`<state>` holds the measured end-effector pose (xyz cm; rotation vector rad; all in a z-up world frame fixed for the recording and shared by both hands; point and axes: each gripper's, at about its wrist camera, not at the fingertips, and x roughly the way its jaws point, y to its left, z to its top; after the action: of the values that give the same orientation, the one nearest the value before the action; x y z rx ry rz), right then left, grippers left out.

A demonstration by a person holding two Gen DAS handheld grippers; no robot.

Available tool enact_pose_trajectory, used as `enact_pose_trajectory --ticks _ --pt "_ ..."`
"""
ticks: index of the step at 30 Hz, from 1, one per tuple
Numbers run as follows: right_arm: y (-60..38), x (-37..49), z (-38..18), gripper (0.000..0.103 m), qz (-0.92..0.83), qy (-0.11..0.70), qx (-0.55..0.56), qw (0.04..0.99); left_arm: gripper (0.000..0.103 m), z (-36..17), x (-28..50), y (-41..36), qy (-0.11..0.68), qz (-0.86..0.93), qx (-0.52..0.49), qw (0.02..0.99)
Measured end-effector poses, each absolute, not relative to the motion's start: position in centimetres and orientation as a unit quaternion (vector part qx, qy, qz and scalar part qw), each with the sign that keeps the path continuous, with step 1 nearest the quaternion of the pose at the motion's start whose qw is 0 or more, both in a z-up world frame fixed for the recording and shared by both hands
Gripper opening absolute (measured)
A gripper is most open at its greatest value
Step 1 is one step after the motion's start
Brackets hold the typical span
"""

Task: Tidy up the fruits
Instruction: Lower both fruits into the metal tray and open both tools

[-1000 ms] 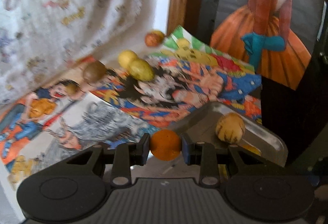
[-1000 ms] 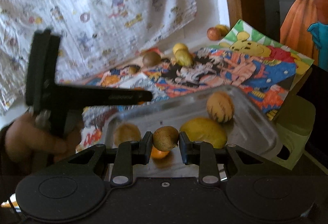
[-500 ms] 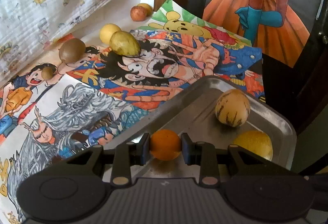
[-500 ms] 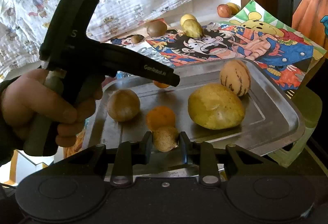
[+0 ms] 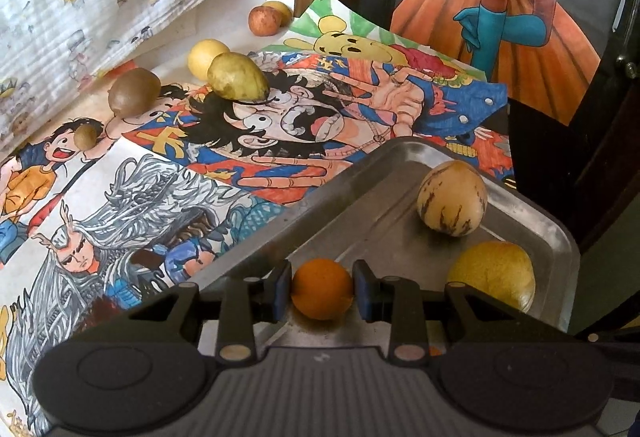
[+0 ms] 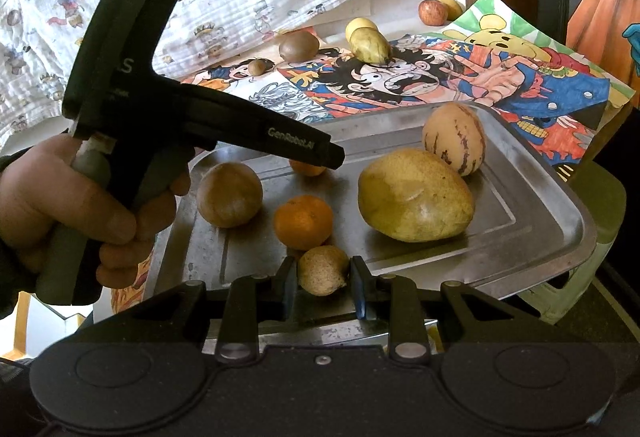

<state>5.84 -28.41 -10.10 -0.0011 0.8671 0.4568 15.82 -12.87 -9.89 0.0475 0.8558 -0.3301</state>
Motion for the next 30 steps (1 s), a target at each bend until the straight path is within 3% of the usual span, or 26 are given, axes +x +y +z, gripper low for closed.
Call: enact_pose_trajectory --ticks 10,13,17,22,27,30 --pt "-28.7 5.6 -9.9 0.039 0.214 0.412 0.000 0.886 0.036 -9.3 15.5 -12.4 0.406 -0.158 0.013 0.900" --pt "-28.8 5.5 -9.6 0.044 0.215 0.408 0.001 0.887 0.041 -9.0 15.4 -12.2 0.402 -0.158 0.012 0.902" --pt "-28.6 5.1 -9.3 0.053 0.214 0.401 -0.001 0.891 0.062 -8.4 15.1 -11.9 0.389 -0.153 0.009 0.908" --pt "-28.5 5.0 -8.8 0.058 0.216 0.395 -0.004 0.893 0.075 -7.4 14.8 -10.9 0.377 -0.146 -0.003 0.915" --pt "-28.5 4.7 -7.9 0.079 0.217 0.380 -0.004 0.899 0.097 -6.0 14.2 -9.5 0.356 -0.137 -0.016 0.924" --pt "-28.5 4.4 -7.3 0.092 0.219 0.370 0.000 0.903 0.102 -5.2 13.8 -8.6 0.344 -0.135 -0.032 0.929"
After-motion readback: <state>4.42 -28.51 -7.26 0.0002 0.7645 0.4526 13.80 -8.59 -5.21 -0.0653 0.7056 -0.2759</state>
